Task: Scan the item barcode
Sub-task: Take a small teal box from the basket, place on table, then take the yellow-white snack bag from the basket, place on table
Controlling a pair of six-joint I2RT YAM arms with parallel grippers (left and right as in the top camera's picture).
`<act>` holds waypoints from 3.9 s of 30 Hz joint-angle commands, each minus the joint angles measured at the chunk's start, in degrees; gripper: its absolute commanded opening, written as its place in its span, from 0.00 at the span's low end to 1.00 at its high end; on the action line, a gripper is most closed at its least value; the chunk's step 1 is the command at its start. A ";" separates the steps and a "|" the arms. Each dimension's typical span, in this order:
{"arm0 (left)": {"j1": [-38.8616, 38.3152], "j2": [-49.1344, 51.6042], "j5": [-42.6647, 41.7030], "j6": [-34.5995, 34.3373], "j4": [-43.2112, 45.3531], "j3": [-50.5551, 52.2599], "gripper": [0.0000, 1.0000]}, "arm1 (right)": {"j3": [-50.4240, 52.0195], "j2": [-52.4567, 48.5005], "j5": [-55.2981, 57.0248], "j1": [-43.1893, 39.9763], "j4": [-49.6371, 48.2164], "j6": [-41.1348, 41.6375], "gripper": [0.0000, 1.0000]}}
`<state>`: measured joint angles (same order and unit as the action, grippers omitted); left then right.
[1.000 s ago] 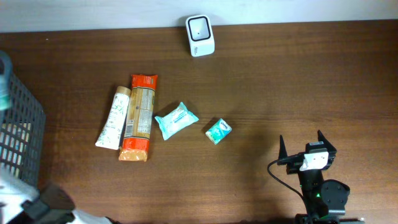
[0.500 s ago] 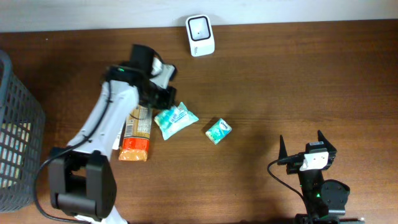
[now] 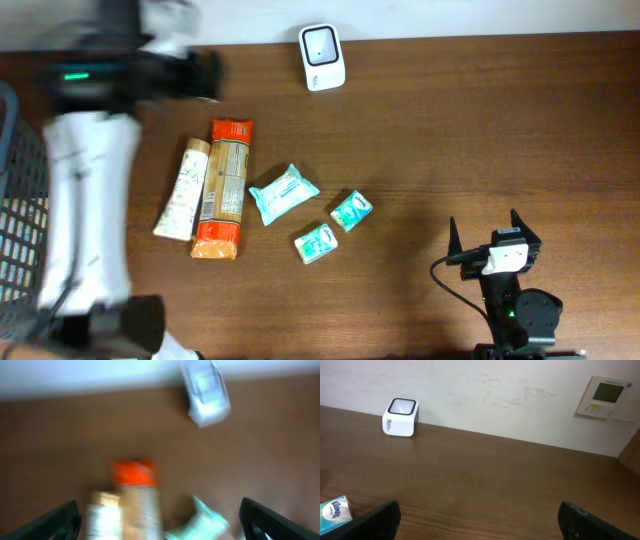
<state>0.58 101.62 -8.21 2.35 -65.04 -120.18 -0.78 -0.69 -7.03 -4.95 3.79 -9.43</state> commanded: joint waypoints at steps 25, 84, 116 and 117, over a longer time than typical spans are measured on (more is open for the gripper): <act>51.47 12.22 3.10 26.80 36.09 31.26 1.00 | 0.46 0.33 -0.26 -0.33 0.02 0.00 0.99; -8.02 7.72 -17.07 0.46 7.67 35.85 0.06 | 0.46 0.33 -0.26 -0.33 0.02 0.02 0.99; -9.09 4.87 -15.45 0.94 7.04 -7.37 0.99 | 0.46 0.33 -0.26 -0.33 0.02 0.02 0.99; -9.05 4.87 -13.68 0.92 6.19 -7.37 0.99 | 0.46 0.33 -0.26 -0.33 0.02 0.00 0.99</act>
<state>-8.12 108.29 -24.51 2.55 -56.49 -126.56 -0.78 -0.69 -7.01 -4.95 3.81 -9.43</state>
